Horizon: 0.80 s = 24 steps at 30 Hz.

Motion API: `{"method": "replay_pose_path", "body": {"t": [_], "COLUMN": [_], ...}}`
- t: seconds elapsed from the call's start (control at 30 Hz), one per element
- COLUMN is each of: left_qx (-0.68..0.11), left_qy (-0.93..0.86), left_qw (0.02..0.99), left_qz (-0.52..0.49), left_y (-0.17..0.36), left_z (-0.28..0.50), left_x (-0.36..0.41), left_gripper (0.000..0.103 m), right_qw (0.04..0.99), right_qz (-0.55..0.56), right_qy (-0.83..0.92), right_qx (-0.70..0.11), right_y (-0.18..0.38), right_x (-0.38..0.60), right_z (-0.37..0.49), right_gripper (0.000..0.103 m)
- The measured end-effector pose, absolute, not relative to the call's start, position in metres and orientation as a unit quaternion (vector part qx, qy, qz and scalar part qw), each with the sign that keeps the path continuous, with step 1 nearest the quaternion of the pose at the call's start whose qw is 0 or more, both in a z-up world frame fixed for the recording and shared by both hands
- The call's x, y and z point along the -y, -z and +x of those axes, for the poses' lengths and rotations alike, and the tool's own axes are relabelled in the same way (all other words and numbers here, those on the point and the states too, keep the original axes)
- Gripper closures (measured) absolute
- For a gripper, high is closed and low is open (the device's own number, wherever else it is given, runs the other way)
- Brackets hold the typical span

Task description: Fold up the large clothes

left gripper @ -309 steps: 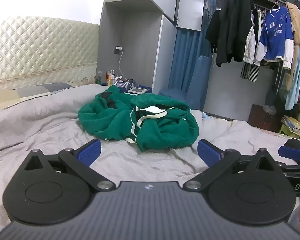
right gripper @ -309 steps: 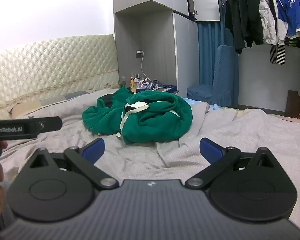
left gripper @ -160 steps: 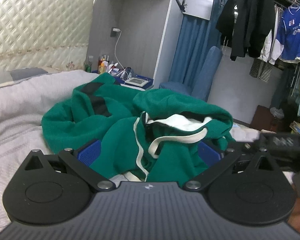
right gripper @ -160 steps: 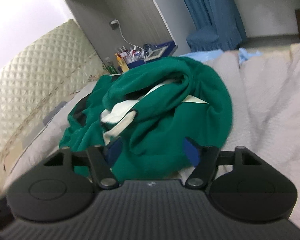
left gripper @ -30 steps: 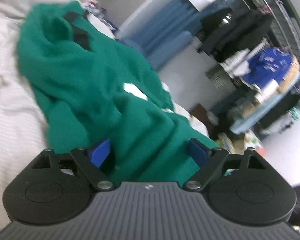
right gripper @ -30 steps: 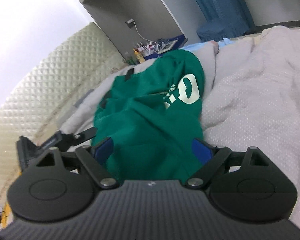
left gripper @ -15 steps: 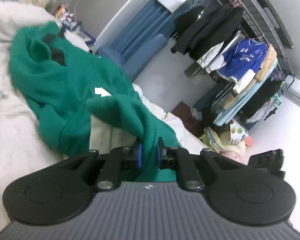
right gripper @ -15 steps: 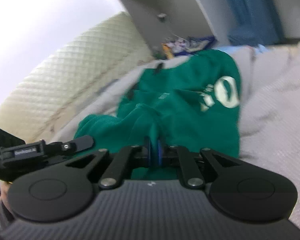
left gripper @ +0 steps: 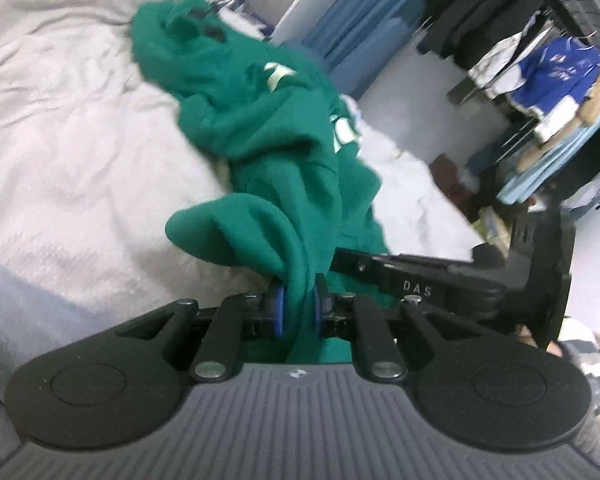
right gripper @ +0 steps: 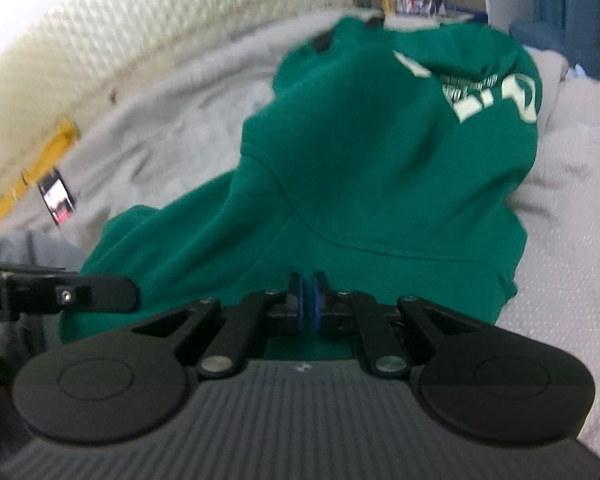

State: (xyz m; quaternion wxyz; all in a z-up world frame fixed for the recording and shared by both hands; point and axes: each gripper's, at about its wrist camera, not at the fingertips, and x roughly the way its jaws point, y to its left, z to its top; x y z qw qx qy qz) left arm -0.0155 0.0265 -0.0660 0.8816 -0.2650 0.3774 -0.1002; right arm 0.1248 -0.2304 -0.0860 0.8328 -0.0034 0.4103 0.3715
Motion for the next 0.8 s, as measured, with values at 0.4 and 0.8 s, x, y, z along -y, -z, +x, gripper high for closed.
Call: {"method": "replay_pose_path", "body": {"t": [0.4,0.8], "left_qx": [-0.356,-0.436], "left_qy": [0.107,0.145], "left_qw": [0.884,0.746], "left_qz": [-0.283,-0.483], "left_y": [0.019,0.069], "left_z": [-0.025,0.143], "left_x": [-0.064,-0.091], "left_gripper": [0.027,0.019], "right_qw": [0.832,0.828], "right_qz": [0.228,0.324], "right_qy": [-0.330,-0.204], "right_qx": [-0.384,-0.410], "right_y": [0.070,0.096], "right_x": [0.310,0.346], "right_z": [0.153,0.200], "right_gripper": [0.058,0.033]}}
